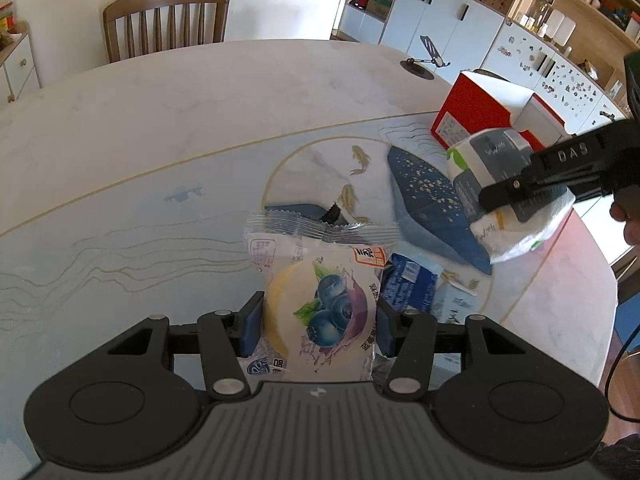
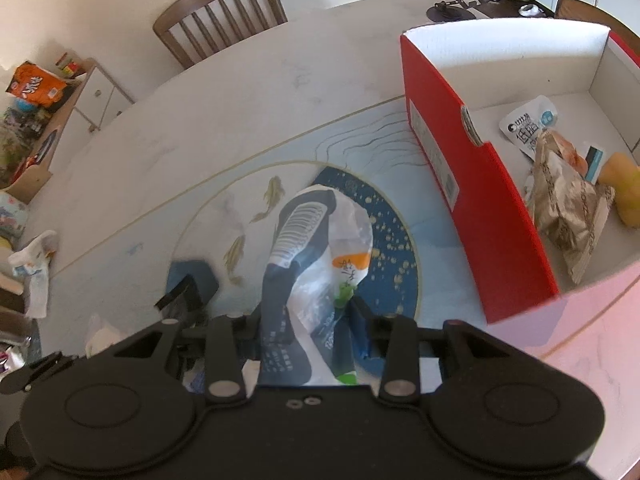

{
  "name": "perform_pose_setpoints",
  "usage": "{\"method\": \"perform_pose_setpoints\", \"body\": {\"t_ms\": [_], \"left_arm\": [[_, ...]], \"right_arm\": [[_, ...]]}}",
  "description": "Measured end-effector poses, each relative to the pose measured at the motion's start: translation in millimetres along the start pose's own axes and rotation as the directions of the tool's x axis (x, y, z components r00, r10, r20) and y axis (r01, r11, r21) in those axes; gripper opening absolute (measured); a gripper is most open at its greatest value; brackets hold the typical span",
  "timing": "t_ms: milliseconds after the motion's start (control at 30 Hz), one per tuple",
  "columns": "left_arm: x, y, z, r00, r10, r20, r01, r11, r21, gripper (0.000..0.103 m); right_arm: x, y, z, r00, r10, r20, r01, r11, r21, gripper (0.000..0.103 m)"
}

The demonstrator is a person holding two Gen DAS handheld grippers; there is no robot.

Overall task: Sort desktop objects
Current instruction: 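Carry the white plastic bag and blueberry packet over the red box with both tools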

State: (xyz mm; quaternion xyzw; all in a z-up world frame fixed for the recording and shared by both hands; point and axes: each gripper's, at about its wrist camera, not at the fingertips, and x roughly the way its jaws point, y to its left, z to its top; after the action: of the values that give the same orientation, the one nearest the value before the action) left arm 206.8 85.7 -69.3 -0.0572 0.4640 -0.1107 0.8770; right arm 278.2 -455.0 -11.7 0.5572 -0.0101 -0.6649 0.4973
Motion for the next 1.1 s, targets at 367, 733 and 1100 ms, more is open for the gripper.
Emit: {"method": "perform_pose_setpoints", "body": {"t_ms": [367,733,1100], "left_arm": [[-26.1,-29.6,1.7,1.0,-0.018,0.006,0.018,1.0,0.016,0.053],[-45.4,-66.7,11.2,0.999,-0.045,0.023,0.044,0.998,0.045,0.053],[-46.0,-108.2,30.6,0.998,-0.061,0.027,0.059,0.996,0.072,0.053]], "right_arm": [[-41.4,-2.2,-32.1,0.998,0.056,0.011,-0.056,0.998,-0.027,0.038],[-75.4,-14.8,-49.2,0.994,0.089,0.064,-0.087,0.996,-0.024,0.038],[-101.0,-38.5,-55.7,0.991,0.078,0.105,-0.077,0.997,-0.019,0.038]]}}
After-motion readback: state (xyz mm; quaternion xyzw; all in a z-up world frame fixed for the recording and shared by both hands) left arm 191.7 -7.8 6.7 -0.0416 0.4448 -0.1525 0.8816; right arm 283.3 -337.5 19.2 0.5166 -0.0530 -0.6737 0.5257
